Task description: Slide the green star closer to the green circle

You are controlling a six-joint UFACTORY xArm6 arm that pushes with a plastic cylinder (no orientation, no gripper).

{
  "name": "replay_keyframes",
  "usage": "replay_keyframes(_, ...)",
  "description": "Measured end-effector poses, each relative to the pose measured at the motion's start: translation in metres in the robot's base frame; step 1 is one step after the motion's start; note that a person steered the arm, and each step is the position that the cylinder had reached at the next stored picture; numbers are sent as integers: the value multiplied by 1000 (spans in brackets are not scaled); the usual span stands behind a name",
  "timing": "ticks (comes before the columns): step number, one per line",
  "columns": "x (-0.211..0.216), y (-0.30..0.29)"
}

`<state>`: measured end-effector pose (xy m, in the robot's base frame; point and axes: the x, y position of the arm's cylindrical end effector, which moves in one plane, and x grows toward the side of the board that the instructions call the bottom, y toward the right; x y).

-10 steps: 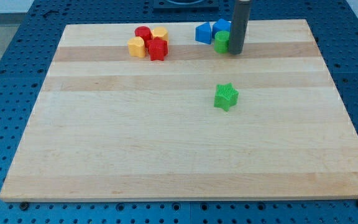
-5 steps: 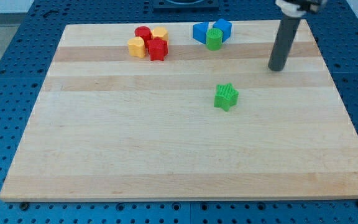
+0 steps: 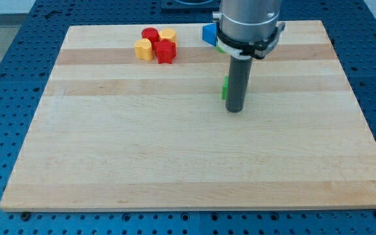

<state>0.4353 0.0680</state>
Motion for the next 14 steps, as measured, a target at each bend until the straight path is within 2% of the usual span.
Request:
replay_keyframes(2, -45, -8)
replay_keyframes(9, -131, -39)
replay_keyframes(13, -130, -5)
replay_keyframes(14, -99, -13)
